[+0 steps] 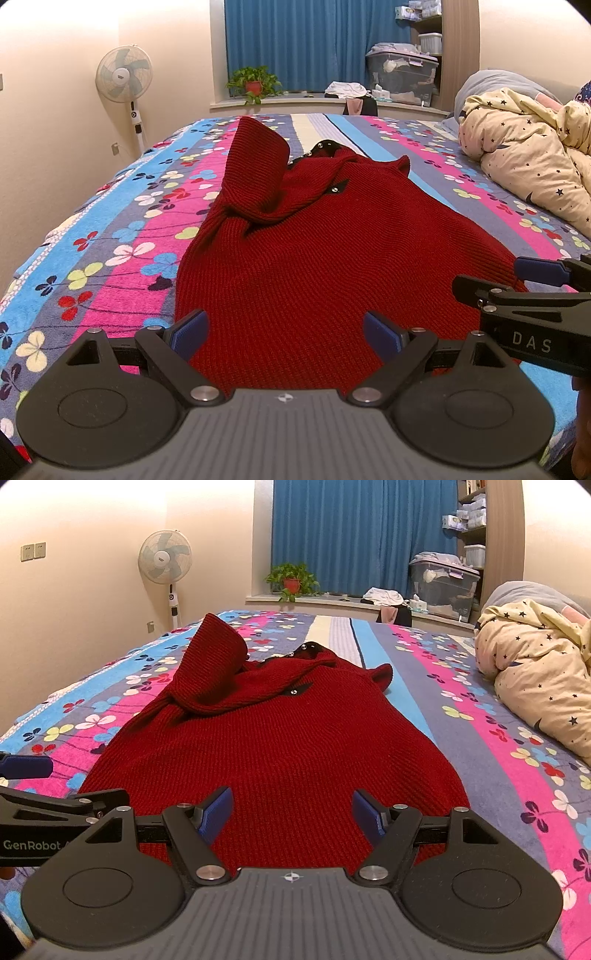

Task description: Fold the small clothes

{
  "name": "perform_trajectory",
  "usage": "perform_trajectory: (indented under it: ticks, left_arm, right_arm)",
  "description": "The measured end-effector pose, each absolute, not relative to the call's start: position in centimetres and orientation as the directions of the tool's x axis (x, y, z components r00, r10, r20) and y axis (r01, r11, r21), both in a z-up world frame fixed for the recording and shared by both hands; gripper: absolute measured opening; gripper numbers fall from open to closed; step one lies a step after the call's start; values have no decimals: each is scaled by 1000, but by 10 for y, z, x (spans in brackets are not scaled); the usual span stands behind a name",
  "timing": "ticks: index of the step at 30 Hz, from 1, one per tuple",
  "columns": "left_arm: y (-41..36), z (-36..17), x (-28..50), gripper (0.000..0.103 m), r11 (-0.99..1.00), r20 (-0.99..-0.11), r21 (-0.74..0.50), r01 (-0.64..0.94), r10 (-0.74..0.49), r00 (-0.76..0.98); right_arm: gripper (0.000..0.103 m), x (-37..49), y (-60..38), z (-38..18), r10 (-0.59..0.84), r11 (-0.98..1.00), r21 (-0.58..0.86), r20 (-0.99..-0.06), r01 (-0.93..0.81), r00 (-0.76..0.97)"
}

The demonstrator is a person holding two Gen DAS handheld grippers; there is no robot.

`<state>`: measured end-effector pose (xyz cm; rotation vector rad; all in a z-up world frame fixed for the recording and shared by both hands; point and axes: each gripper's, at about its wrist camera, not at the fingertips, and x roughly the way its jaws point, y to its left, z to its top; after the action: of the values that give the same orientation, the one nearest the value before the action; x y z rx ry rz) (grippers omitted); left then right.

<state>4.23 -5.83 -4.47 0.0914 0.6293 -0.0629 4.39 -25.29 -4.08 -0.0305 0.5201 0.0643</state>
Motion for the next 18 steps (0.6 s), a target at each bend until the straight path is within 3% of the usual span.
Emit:
perform_trajectory:
  ticks: [13, 16, 18]
  left_arm:
    - [-57, -39, 41, 94, 994, -559, 65, 85, -35, 828]
    - [-53, -34, 43, 94, 995, -540, 68, 71, -24, 842]
    - [-45, -29, 46, 89, 996, -532, 63, 62, -19, 847]
  right_arm:
    - [73, 40, -254, -37, 49, 997, -24, -475, -69, 879]
    - [79, 43, -261, -36, 31, 999, -10, -471, -41, 881]
    - [79, 46, -269, -32, 15, 1000, 10, -470, -12, 883]
